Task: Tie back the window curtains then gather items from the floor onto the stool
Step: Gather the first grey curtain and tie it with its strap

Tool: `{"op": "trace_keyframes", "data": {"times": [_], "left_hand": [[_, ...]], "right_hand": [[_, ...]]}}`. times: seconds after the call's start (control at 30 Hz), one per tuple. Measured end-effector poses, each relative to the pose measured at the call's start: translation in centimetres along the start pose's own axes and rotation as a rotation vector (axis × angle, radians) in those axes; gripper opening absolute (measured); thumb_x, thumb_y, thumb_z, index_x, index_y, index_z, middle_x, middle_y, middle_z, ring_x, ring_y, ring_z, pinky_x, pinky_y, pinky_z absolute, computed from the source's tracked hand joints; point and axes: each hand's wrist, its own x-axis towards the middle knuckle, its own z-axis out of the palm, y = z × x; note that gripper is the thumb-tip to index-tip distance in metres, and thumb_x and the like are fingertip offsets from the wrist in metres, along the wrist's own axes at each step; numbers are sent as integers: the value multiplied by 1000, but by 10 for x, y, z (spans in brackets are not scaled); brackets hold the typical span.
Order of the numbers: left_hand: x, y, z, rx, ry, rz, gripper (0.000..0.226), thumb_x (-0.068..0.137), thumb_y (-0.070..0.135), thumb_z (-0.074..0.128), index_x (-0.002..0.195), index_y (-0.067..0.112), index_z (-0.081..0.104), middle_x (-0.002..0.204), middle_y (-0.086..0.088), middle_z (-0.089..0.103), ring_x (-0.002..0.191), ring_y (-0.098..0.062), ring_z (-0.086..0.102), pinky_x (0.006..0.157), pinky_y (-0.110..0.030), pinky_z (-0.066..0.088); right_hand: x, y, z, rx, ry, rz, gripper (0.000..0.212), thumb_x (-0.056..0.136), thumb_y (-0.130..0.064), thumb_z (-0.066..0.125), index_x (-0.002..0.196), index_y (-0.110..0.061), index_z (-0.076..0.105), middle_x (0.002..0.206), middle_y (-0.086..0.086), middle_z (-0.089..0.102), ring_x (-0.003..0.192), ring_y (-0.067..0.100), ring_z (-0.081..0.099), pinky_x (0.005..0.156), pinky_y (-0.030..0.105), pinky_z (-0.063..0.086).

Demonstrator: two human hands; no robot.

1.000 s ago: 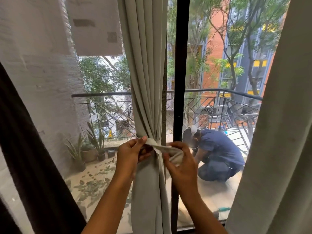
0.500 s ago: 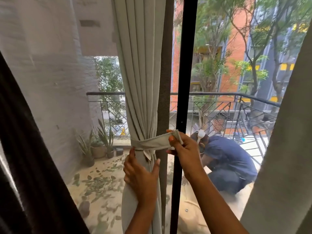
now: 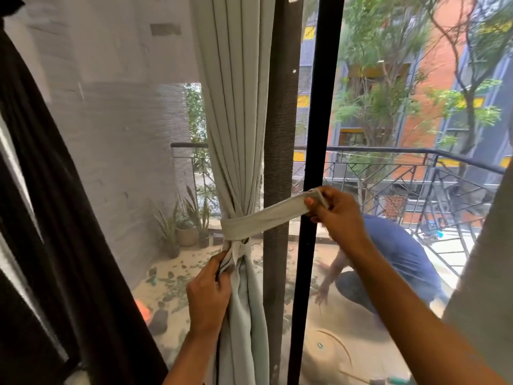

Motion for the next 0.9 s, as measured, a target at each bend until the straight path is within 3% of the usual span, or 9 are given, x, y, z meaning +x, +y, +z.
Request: {"op": "trace_keyframes", "data": {"times": [0.13,0.23,0.3,0.37,0.47,0.6,0.73,0.83,0.9], "left_hand": [[7,-6,-10,-67,-99,37,29,85,16,56,109,11,70,84,3,73,71,-4,62,63,-5,42],[6,-2,-11,-223,-137,-52,26,85,17,57,108,17,70,87,9,73,76,-3,66,66,-22,52],[4,1,-16,-343,-160,-117,24,84,17,60,104,24,71,90,14,73,84,-4,68,72,-21,52],[4,3,-25,-394,-181,-133,30,85,6,64,98,33,70,90,14,72,86,-6,68,74,-18,51],[4,3,-33,-393,-186,-148,43,85,-6,63,94,36,68,87,14,72,83,-5,67,72,-15,50],[0,-4,-37,-407,-178,-196,29,86,-4,62,100,21,68,90,8,72,86,-7,67,74,-19,52],[0,-8,-42,-453,-152,-241,25,82,12,61,101,27,68,92,9,72,87,-7,67,76,-20,53],[1,-10,-46,-488,-166,-247,31,80,14,60,95,40,68,92,10,72,89,-9,68,78,-18,52],[2,-14,-48,-516,-173,-267,30,79,15,61,95,38,68,95,10,73,91,-10,68,80,-19,51]], "right_hand": [[22,21,-14,164,160,82,4,87,-9,64,88,-13,65,82,14,67,64,14,67,57,26,57],[16,45,26,140,242,193,16,86,-16,66,76,-27,62,83,6,62,78,27,65,64,34,54],[11,52,54,-47,229,177,4,85,-23,68,84,-20,70,93,6,55,87,27,58,71,29,44],[12,48,75,-175,231,143,17,84,-27,68,95,-15,73,93,4,51,87,23,55,71,26,38],[12,24,101,-170,178,128,19,84,-25,67,102,-18,69,90,0,60,82,17,58,74,34,48],[-5,-5,127,1,54,152,32,80,-21,72,98,-29,47,79,-6,62,73,14,64,70,40,55],[-46,-25,135,280,-55,155,8,91,-14,56,95,-19,62,88,-7,67,75,-4,61,73,21,49],[-74,-23,144,668,-196,151,27,93,-43,49,115,-29,58,112,-3,66,103,8,62,90,29,48],[-85,-16,152,707,-281,11,52,85,-59,51,129,-33,44,127,-5,58,117,9,56,94,24,47]]}}
